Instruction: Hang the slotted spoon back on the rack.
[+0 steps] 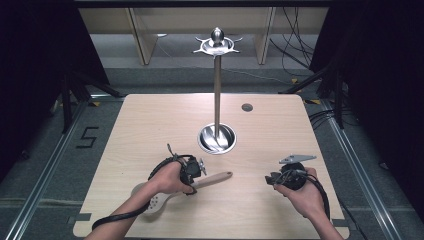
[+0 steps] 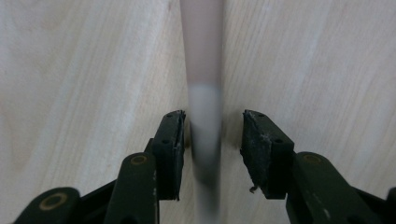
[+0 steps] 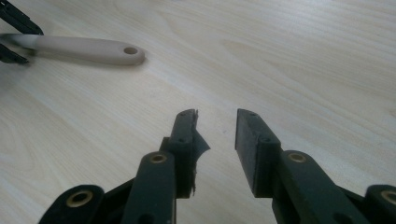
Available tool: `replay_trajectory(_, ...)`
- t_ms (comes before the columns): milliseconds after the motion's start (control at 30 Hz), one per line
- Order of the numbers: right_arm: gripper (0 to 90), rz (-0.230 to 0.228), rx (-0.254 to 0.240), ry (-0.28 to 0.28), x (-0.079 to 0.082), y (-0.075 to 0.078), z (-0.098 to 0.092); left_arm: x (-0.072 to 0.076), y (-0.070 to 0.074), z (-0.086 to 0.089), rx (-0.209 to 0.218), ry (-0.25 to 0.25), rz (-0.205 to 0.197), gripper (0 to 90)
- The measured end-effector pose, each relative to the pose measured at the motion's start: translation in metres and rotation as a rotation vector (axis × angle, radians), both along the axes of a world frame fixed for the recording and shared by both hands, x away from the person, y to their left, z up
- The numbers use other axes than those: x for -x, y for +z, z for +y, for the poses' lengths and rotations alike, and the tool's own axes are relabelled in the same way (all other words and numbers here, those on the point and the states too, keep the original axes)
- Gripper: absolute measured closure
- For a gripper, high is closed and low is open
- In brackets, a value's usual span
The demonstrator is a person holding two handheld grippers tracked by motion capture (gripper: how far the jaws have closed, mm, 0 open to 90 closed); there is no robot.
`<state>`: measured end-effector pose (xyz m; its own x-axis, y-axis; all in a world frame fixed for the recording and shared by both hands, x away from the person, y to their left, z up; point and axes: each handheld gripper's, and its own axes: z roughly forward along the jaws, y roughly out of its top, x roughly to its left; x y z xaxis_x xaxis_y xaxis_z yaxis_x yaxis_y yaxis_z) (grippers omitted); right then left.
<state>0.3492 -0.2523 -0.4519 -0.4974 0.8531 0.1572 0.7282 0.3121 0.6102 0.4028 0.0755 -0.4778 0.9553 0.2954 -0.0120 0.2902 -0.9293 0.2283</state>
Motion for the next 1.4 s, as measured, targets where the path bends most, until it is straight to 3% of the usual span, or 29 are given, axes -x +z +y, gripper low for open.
replay_trajectory(400,68.8,-0.003,0.002,0.003,0.000,0.000,0.000,-0.003,0.002,-0.013,-0.001,-0.021,-0.005,57.4)
replay_trajectory(433,68.8,-0.042,0.017,0.028,-0.002,-0.002,-0.002,-0.003,0.002,-0.014,-0.002,-0.023,-0.004,57.4)
replay_trajectory(467,68.8,-0.016,0.007,0.011,-0.001,-0.001,-0.001,-0.003,0.001,-0.016,-0.005,-0.024,0.000,57.5)
replay_trajectory(733,68.8,-0.011,0.006,0.007,0.000,0.000,0.000,-0.005,0.000,-0.020,-0.022,-0.029,0.006,59.7)
replay_trajectory(800,68.8,-0.053,0.019,0.039,-0.003,-0.003,-0.002,-0.005,0.000,-0.021,-0.029,-0.029,-0.001,60.5)
replay_trajectory(933,68.8,-0.018,0.023,0.027,-0.002,0.000,-0.001,-0.003,0.001,-0.023,-0.041,-0.031,-0.016,64.0)
replay_trajectory(1000,68.8,0.006,0.000,0.000,0.000,0.000,0.001,-0.002,0.001,-0.024,-0.048,-0.029,-0.015,67.6)
replay_trajectory(1100,68.8,0.002,0.002,0.002,0.000,0.000,0.001,-0.002,0.001,-0.025,-0.054,-0.036,-0.022,73.0)
replay_trajectory(1400,68.8,-0.002,0.005,0.008,0.000,-0.001,0.001,0.001,0.002,-0.026,-0.063,-0.060,-0.025,74.4)
